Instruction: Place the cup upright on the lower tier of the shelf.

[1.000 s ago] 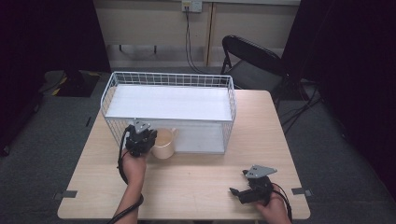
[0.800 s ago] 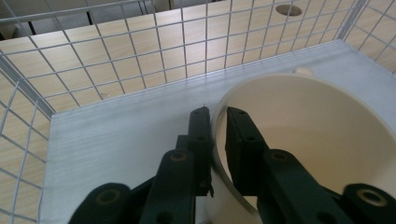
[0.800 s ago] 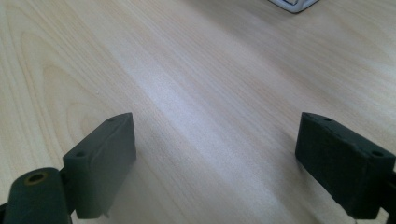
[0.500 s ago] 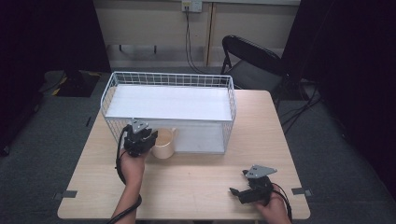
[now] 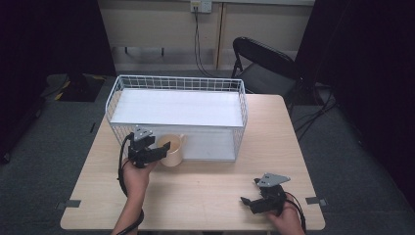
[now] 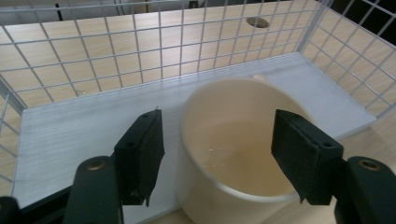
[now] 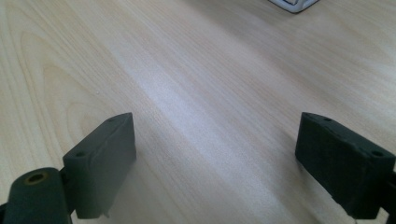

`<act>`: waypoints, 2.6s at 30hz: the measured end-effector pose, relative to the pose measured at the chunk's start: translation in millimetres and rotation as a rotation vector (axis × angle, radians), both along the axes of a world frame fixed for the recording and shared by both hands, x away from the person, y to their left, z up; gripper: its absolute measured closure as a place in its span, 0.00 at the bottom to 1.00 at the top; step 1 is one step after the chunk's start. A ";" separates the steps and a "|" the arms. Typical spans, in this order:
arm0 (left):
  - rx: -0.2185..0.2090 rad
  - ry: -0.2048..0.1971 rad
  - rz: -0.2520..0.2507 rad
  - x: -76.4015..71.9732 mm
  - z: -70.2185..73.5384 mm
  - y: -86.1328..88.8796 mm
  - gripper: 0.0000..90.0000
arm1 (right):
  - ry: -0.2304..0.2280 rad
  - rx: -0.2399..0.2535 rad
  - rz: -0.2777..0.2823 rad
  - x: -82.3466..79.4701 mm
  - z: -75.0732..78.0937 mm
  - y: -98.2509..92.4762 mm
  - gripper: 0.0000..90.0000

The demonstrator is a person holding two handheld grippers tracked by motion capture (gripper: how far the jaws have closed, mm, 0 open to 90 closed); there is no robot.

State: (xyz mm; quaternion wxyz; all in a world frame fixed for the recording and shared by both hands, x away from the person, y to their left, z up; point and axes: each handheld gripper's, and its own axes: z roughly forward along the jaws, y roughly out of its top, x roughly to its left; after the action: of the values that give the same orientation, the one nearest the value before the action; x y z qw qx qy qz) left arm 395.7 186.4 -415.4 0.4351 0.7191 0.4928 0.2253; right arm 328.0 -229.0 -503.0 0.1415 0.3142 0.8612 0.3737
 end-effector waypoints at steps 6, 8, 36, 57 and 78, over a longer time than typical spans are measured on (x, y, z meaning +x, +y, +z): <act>0.001 -0.015 -0.031 -7.7 3.2 -1.2 0.33 | 0.000 0.000 0.000 0.0 0.0 0.0 0.13; -0.007 -0.012 -0.035 -10.0 3.2 -1.3 0.33 | 0.000 0.001 0.001 0.0 -0.1 0.0 0.13; 0.010 0.009 -0.017 -19.1 -21.6 -10.0 0.26 | 0.000 0.000 0.000 0.0 0.0 0.0 0.13; 0.020 0.012 0.025 -13.6 -29.0 -9.4 0.55 | 0.000 0.001 0.001 0.0 0.0 0.0 0.13; 0.003 0.010 0.010 -10.0 -30.1 -19.0 0.86 | 0.000 0.001 0.001 0.0 0.0 0.0 0.13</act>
State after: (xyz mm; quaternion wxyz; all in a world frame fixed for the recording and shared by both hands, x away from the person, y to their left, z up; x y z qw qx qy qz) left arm 385.7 167.4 -445.5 0.4303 0.7184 0.4983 0.2247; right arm 328.0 -229.0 -503.1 0.1410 0.3141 0.8611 0.3741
